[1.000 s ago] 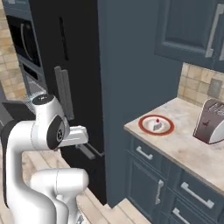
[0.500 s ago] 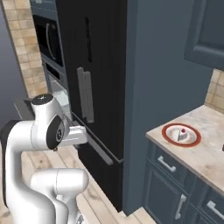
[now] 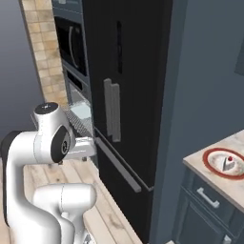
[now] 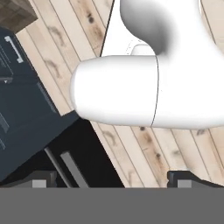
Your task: Take the baked cake out of the oven and place it on the plate for cooling. Then close the oven door.
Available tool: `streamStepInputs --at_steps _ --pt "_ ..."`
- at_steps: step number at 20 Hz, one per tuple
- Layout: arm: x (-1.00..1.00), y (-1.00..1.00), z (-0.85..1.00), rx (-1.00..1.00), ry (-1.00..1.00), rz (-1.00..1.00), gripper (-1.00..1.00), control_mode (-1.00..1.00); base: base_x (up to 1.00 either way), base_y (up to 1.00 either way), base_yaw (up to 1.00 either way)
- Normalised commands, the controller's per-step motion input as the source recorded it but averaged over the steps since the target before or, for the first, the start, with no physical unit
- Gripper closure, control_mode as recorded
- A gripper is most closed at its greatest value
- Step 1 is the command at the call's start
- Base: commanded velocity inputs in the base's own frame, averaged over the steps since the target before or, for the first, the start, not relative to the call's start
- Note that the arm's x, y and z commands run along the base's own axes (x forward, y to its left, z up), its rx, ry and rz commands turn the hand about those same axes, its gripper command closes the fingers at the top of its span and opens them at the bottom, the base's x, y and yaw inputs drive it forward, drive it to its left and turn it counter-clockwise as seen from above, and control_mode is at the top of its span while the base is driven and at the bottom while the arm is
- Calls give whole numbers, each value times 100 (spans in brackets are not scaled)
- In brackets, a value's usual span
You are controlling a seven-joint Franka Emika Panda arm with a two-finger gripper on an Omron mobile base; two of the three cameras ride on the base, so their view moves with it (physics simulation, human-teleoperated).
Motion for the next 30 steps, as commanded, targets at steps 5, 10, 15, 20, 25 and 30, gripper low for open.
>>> streamStepInputs --at_steps 5,10,15,20,25,30 --pt "0 0 0 0 0 0 -100 100 29 36 21" --pt "0 0 0 0 0 0 -100 100 40 26 20" --pt "0 0 0 0 0 0 -100 100 49 20 18" --pt "0 0 0 0 0 0 -100 100 57 8 14" --pt "0 0 0 0 0 0 -100 100 62 0 13" --pt "0 0 0 0 0 0 -100 100 72 0 13"
